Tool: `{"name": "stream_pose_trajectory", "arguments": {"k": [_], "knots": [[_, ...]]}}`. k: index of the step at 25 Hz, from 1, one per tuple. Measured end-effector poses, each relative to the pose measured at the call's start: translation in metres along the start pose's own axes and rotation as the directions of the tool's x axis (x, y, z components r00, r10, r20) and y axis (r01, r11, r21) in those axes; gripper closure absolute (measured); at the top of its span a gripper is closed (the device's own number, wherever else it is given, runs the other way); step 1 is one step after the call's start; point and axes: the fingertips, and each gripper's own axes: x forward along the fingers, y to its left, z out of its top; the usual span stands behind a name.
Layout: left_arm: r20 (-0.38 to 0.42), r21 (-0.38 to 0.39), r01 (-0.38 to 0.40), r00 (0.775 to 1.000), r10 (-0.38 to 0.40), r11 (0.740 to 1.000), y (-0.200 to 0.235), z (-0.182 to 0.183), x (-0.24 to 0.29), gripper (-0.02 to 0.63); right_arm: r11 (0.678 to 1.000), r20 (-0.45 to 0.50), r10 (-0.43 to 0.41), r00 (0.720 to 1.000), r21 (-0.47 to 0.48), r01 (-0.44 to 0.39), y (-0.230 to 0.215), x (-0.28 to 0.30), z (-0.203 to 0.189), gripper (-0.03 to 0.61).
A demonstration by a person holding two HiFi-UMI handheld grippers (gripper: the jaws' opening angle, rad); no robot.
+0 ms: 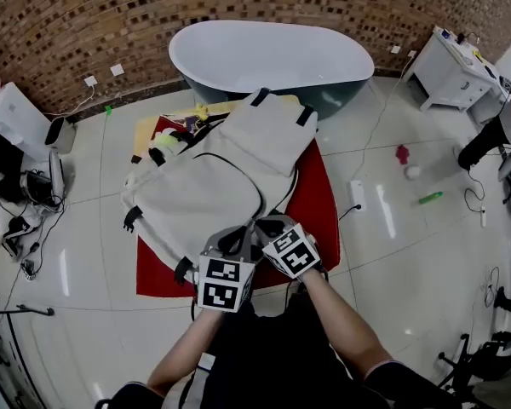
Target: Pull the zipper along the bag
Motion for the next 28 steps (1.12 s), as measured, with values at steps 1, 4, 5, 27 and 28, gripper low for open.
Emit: {"name": "stream_pose_trajectory", "arguments": {"k": [1,4,5,27,28], "knots": [[-0.003,-0.013,-0.021,1.0,0.021,1.0,0.002,0.0,0.003,0.611,0.999,-0.016,0.025,1.0,-0.029,-0.025,-0.002,-0.002,-0.001,0.552],[-0.011,-0.051,-0.097,0.995,0.097,0.994,0.005,0.005,0.015,0.611,0.986,-0.055,0.114,0.992,-0.12,-0.12,-0.004,-0.011,0.0,0.557],[-0.015,-0.062,-0.128,0.992,0.127,0.99,0.006,0.006,0.02,0.611,0.977,-0.063,0.142,0.988,-0.153,-0.15,-0.006,-0.013,0.001,0.557],[-0.083,-0.346,-0.498,0.86,0.503,0.795,0.018,-0.003,0.062,0.611,0.721,-0.228,0.327,0.917,-0.568,-0.398,-0.074,0.013,0.012,0.557],[-0.083,-0.357,-0.495,0.862,0.501,0.792,0.018,-0.004,0.062,0.611,0.7,-0.245,0.313,0.918,-0.593,-0.397,-0.076,0.013,0.012,0.557]]}}
